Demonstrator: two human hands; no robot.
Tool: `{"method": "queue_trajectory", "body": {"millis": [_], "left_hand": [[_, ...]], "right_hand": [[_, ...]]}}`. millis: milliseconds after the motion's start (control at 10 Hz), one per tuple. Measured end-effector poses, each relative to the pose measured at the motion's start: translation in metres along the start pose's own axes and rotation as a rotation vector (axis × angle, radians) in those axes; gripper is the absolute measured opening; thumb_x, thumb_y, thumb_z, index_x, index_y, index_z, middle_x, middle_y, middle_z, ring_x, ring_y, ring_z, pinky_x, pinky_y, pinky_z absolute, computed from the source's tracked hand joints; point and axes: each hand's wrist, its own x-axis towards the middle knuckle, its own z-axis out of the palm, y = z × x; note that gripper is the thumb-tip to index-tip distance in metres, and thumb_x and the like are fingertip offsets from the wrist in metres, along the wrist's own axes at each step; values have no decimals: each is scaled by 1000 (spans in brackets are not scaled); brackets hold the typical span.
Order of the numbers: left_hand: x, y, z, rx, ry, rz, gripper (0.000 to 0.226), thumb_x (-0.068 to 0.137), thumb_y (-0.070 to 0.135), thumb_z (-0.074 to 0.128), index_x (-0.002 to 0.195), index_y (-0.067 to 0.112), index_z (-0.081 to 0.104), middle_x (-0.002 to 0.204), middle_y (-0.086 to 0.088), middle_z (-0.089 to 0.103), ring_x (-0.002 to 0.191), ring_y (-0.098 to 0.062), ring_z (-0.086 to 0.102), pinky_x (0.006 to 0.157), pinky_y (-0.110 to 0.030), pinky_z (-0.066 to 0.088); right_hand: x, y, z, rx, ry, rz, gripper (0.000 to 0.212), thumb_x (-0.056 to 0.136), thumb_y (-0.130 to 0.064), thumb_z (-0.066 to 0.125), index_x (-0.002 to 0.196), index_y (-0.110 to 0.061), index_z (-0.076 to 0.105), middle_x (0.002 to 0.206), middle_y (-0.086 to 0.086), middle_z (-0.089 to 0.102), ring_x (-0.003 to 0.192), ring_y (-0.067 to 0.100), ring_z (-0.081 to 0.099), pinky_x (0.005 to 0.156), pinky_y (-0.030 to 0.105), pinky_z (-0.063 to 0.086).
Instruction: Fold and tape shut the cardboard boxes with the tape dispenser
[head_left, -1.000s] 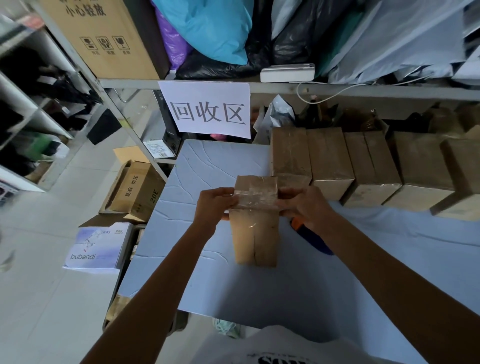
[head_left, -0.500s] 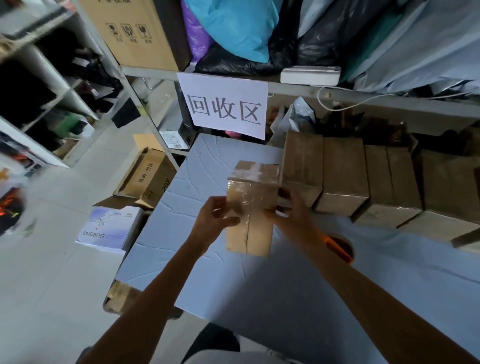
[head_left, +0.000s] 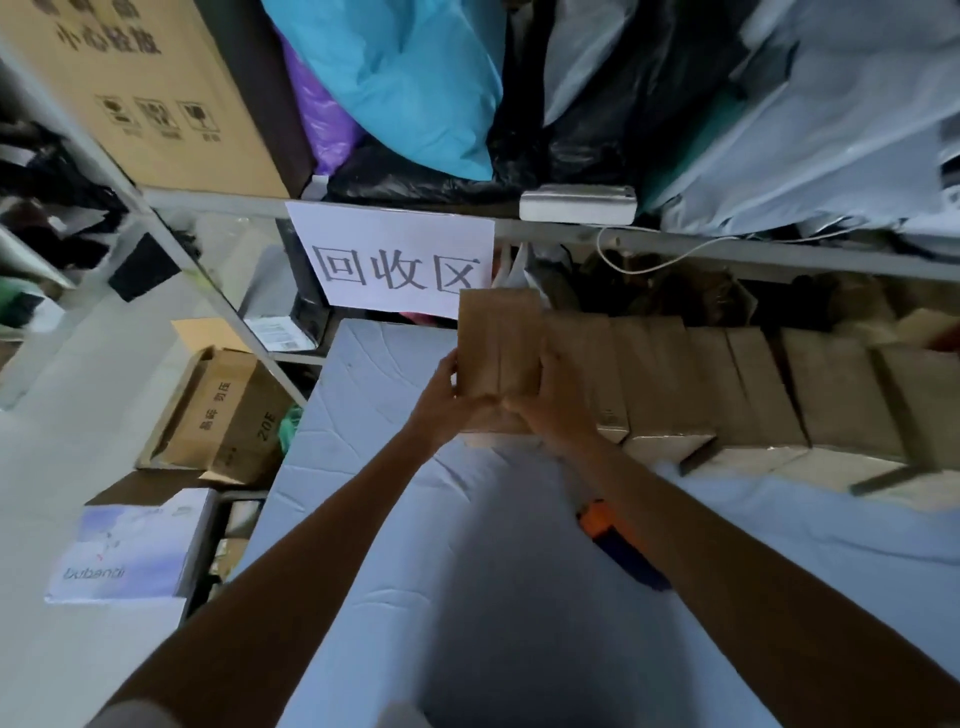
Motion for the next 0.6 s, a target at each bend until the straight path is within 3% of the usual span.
{"method": "queue_trajectory", "body": {"millis": [100, 200, 300, 400, 500, 600], "left_hand": [[31, -5, 5, 21, -40, -18, 80, 79, 12, 76, 144, 13, 30, 136, -5, 44, 120, -27, 51, 96, -49, 50], [47, -18, 7, 15, -71, -109, 71, 84, 14, 71, 143, 13, 31, 138, -12, 45, 120, -30, 52, 97, -50, 49], [44, -20, 14, 81, -115, -131, 77, 75, 30, 69, 140, 9, 34, 135, -15, 50, 118, -33, 54, 98, -52, 47], [41, -16, 23, 276, -78, -114, 83, 75, 25, 74, 142, 6, 29, 139, -18, 44, 124, -34, 48, 102, -46, 44], [31, 0, 31, 634, 2, -7, 90, 75, 32, 78, 143, 9, 25, 141, -16, 30, 129, -33, 34, 103, -42, 40], [17, 33, 50, 819, 72, 271, 66, 81, 30, 73, 134, 9, 42, 133, -12, 43, 121, -29, 44, 94, -34, 42]], "right_hand": [[14, 7, 6, 49, 115, 92, 53, 88, -17, 64, 134, -11, 41, 128, 9, 50, 118, 24, 49, 101, 37, 41], [16, 19, 18, -119, 134, 34, 51, 81, -14, 70, 127, -6, 50, 125, 11, 50, 113, 22, 47, 93, 21, 31], [11, 31, 19, -373, 58, -21, 43, 79, -19, 73, 118, -6, 61, 133, 9, 50, 121, 23, 43, 95, 22, 28], [9, 39, 5, -427, -43, -78, 43, 83, -22, 68, 122, -5, 59, 141, 9, 44, 129, 24, 38, 105, 28, 27], [-1, 39, -12, -405, -132, -174, 40, 87, -18, 61, 125, -5, 57, 140, 10, 45, 129, 24, 39, 105, 29, 28], [-13, 45, -44, -452, -111, -170, 37, 95, -24, 53, 127, -5, 53, 131, 11, 52, 122, 24, 46, 100, 25, 30]]}}
